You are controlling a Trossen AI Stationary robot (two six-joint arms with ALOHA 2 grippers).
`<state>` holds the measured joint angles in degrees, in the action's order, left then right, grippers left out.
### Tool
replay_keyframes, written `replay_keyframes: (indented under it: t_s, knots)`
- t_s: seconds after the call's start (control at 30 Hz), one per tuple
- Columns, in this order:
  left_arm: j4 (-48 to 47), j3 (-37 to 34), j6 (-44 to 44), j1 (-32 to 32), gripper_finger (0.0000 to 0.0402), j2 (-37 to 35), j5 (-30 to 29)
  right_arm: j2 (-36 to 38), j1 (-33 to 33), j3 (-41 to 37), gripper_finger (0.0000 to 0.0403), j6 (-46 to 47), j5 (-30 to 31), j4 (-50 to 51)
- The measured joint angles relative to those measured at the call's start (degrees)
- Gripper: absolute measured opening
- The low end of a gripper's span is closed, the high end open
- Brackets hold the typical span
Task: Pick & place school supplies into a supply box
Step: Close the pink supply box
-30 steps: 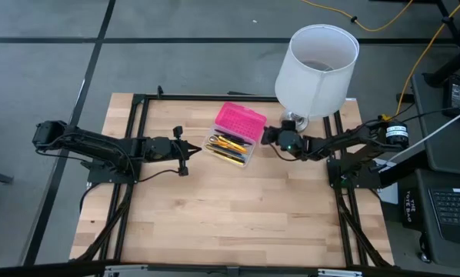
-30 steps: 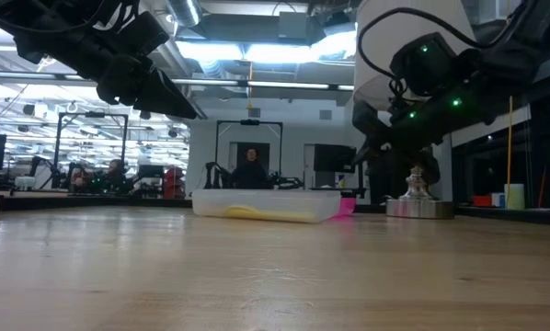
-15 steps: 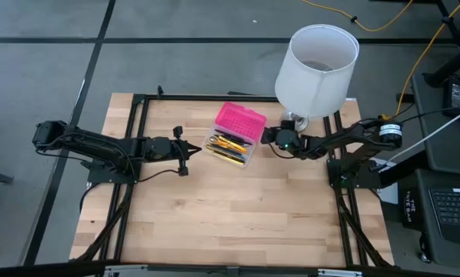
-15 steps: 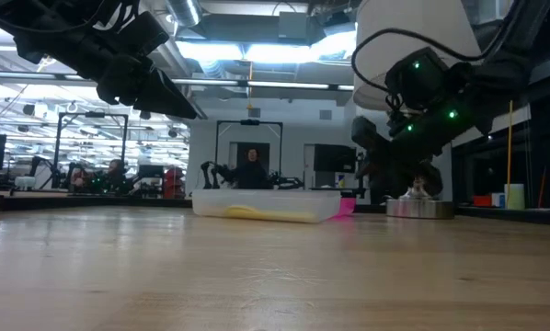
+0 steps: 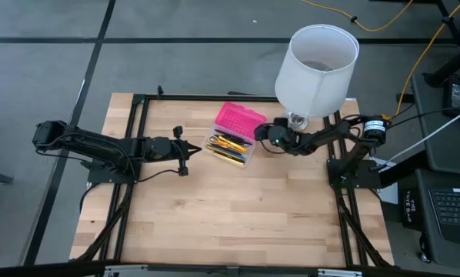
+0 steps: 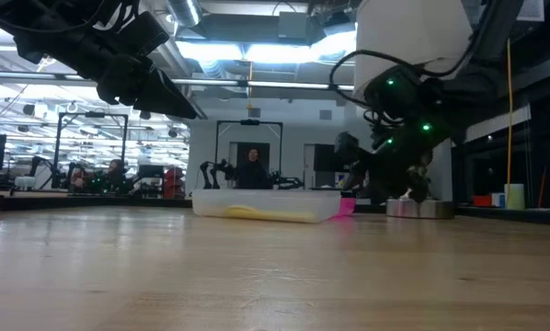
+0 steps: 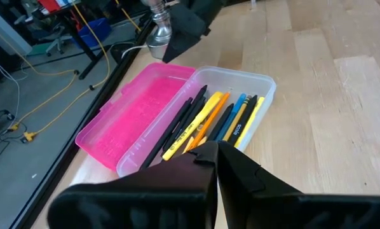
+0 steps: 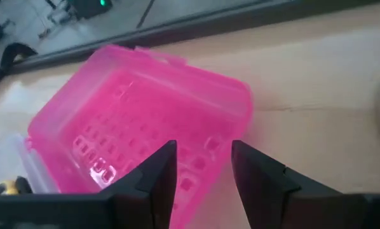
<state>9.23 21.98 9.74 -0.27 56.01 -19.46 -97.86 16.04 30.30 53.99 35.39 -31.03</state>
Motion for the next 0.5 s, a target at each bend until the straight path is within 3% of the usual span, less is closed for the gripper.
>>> replay_keyframes:
  t_s: [0.17,0.5]
  knots:
    - [0.0,0.0,0.0,0.0,0.0003,0.0,0.1,-0.1,3.6,2.5,0.0154,-0.1,-4.9,5.5]
    - [0.0,0.0,0.0,0.0,0.0006,0.0,0.1,0.0,5.2,3.4,0.0154,2.4,-3.5,8.7]
